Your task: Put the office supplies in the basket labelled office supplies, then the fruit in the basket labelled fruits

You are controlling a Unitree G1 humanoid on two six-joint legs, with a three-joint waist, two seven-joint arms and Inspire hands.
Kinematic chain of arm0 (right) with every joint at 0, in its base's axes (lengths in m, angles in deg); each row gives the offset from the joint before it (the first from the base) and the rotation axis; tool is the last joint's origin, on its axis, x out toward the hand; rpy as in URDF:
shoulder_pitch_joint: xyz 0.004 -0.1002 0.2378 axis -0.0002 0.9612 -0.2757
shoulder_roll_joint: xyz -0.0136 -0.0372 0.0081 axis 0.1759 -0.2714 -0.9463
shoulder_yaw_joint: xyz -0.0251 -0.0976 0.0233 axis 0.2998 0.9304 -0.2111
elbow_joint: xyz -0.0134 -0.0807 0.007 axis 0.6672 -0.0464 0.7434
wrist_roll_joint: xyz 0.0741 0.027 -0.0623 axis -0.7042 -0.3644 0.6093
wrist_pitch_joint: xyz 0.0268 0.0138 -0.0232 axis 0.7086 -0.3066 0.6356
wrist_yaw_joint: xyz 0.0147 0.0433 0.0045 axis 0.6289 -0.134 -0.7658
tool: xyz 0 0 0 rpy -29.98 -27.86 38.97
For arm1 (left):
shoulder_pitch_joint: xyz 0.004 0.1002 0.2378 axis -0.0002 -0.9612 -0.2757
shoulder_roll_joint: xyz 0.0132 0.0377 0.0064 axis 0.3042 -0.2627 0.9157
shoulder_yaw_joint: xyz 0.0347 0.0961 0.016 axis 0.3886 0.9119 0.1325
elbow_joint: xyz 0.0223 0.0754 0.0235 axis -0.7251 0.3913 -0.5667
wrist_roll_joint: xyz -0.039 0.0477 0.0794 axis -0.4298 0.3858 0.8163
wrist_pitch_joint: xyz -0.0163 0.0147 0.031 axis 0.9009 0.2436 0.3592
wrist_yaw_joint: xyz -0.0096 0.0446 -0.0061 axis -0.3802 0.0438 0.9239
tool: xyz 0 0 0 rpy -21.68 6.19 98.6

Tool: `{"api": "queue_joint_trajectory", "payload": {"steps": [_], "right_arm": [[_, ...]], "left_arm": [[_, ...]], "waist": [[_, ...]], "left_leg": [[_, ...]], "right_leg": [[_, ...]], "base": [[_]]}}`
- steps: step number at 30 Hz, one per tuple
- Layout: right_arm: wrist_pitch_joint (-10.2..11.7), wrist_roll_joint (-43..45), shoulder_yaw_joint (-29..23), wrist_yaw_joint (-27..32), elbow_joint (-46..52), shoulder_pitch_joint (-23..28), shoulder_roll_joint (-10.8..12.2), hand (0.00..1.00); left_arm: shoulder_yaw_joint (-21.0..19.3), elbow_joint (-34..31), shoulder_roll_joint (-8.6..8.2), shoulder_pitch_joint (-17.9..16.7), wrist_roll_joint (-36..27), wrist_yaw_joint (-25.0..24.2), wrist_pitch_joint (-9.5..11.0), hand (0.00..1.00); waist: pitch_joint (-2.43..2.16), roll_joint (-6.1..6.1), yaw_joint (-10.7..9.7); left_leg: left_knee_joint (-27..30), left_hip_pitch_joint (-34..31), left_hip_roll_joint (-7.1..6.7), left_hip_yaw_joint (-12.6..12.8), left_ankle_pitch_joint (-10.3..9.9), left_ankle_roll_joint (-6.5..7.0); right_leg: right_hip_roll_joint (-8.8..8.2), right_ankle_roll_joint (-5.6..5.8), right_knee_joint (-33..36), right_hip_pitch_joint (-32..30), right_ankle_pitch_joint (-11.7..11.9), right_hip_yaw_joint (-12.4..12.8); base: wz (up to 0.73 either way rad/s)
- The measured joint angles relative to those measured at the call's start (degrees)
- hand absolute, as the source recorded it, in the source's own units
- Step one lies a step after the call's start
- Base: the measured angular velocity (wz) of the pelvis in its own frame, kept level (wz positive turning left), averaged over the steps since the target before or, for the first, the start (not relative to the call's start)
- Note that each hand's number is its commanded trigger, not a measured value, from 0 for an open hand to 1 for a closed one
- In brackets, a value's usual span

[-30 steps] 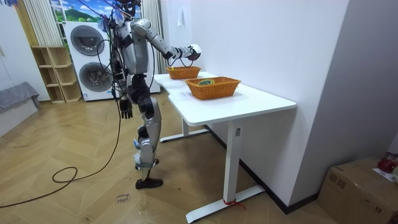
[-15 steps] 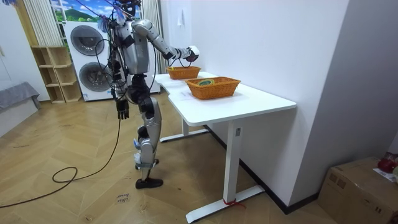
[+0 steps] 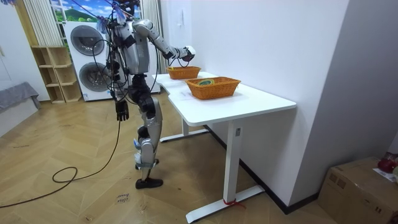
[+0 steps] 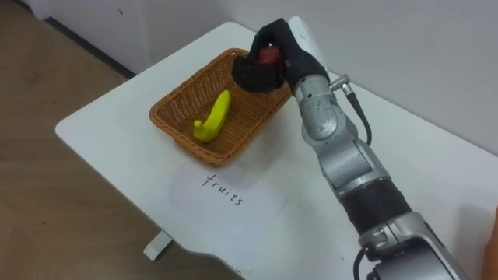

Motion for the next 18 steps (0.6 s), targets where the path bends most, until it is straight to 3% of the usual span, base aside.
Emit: {"api": "queue_joint_trajectory", "payload": {"steps": [7,17,18], "right_arm": [[0.0,3.2,2.1,-0.1,0.0,0.0,1.3,1.00],[-0.1,3.2,4.7,-2.4,-0.1,0.0,2.5,1.00],[-0.1,3.2,4.7,-2.5,-0.1,0.0,2.5,0.89]], "left_arm": [[-0.3,0.0,0.49,-0.2,0.0,-1.6,0.0,0.00],[-0.3,0.0,1.26,-0.1,0.0,-2.5,0.8,0.00],[-0.3,0.0,1.27,-0.1,0.0,-2.4,0.8,0.00]], "waist": [[0.09,-0.67,0.5],[0.42,-1.13,2.9],[0.46,-1.19,3.1]], "left_leg": [[0.1,-0.1,-0.10,0.0,0.0,0.00],[0.1,-0.1,-0.12,-0.1,0.0,0.00],[0.1,-0.2,-0.13,-0.1,0.0,0.00]], "right_leg": [[0.04,0.01,-0.1,0.0,0.0,1.0],[0.01,0.01,-0.1,0.0,0.0,0.9],[0.01,0.01,-0.1,0.0,0.0,0.8]], "base": [[0.00],[0.00],[0.00]]}}
